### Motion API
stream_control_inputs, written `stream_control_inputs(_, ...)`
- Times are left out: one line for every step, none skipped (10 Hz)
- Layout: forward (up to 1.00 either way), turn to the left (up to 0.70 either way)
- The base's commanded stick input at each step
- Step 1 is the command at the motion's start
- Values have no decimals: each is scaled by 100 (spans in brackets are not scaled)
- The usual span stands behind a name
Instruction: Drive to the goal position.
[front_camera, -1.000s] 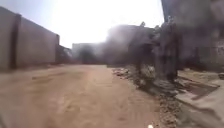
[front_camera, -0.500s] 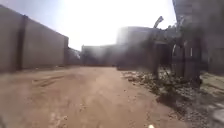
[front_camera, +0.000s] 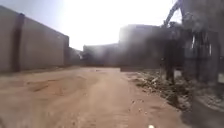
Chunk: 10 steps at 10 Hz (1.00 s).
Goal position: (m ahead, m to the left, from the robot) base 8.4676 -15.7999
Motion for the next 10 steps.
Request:
stream_control_inputs(100, 0)
stream_control_inputs(100, 0)
stream_control_inputs(100, 0)
stream_control_inputs(100, 0)
stream_control_inputs(100, -15)
stream_control_inputs(100, -21)
stream_control_inputs(100, -2)
stream_control_inputs(100, 0)
stream_control_inputs(100, 0)
stream_control_inputs(100, 0)
